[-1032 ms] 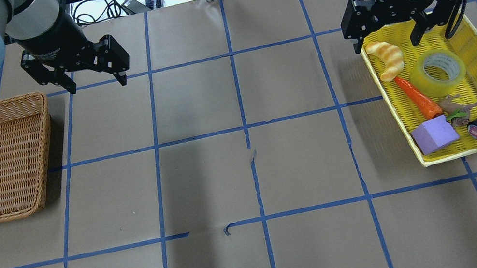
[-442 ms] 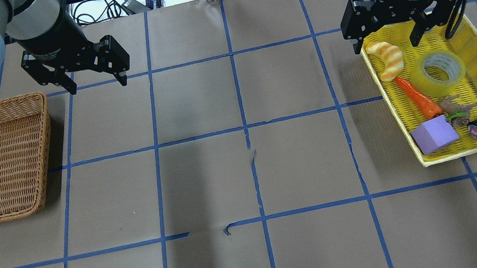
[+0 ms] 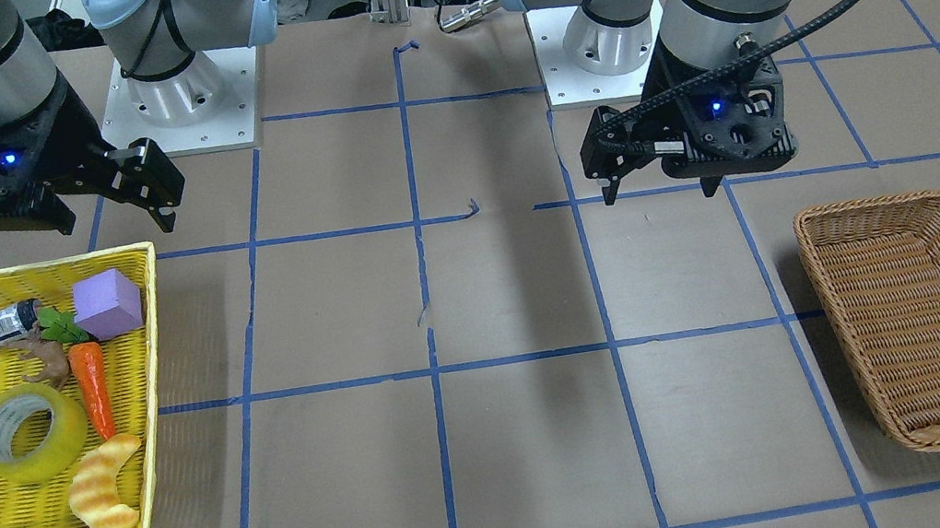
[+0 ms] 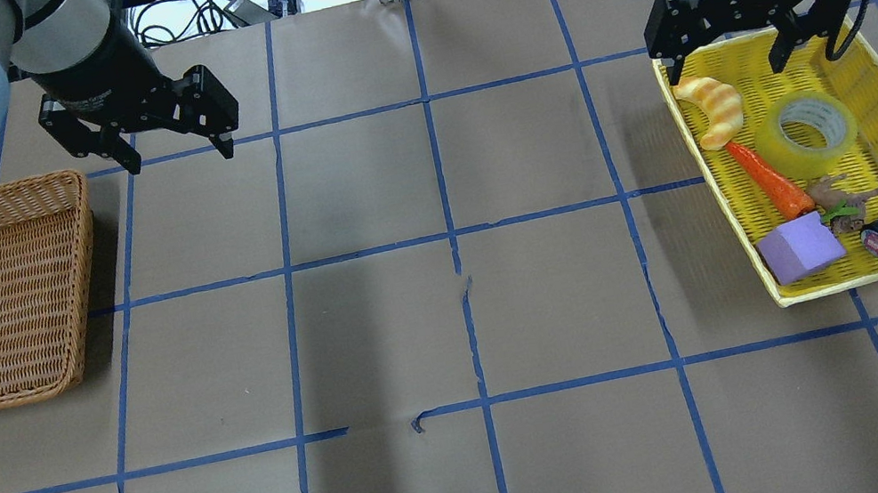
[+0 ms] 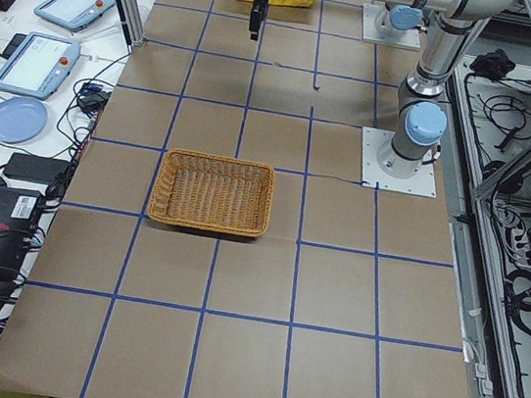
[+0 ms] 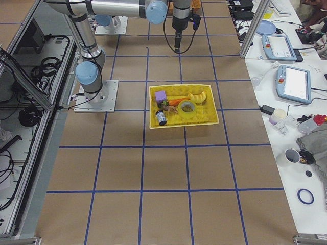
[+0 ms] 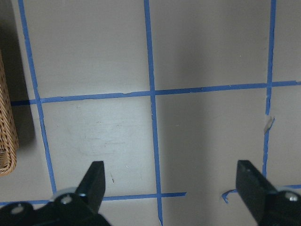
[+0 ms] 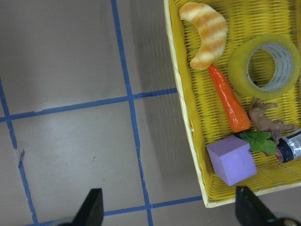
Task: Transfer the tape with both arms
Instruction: 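Lower the right gripper into the yellow basket onto the tape roll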
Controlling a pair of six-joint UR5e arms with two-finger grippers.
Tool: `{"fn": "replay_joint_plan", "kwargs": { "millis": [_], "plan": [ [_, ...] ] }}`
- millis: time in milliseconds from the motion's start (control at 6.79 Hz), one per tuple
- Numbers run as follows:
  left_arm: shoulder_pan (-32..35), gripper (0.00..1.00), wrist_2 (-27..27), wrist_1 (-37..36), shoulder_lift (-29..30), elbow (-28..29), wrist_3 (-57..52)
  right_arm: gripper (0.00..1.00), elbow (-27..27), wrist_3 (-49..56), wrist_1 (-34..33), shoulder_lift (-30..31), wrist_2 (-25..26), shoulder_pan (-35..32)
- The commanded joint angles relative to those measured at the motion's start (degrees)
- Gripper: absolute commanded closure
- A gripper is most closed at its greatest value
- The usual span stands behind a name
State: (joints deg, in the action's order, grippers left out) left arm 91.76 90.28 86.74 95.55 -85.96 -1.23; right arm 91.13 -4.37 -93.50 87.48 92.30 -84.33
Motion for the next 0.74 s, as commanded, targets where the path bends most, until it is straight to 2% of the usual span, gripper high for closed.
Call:
{"fn": "replay_joint_plan", "kwargs": {
  "millis": [0,295,589],
  "plan": [
    [0.0,0.0,0.0,0.0,0.1,0.0,0.0,0.0,1.9,0.6,-6.7,-6.8,0.7,7.9],
    [0.0,0.0,0.0,0.0,0.1,0.0,0.0,0.0,4.6,-0.2,-17.4,-13.2,1.5,10.9],
    [0.0,0.0,0.0,0.0,0.1,0.0,0.0,0.0,5.0,-0.2,-25.4,-20.5,5.2,12.0]
  ]
}}
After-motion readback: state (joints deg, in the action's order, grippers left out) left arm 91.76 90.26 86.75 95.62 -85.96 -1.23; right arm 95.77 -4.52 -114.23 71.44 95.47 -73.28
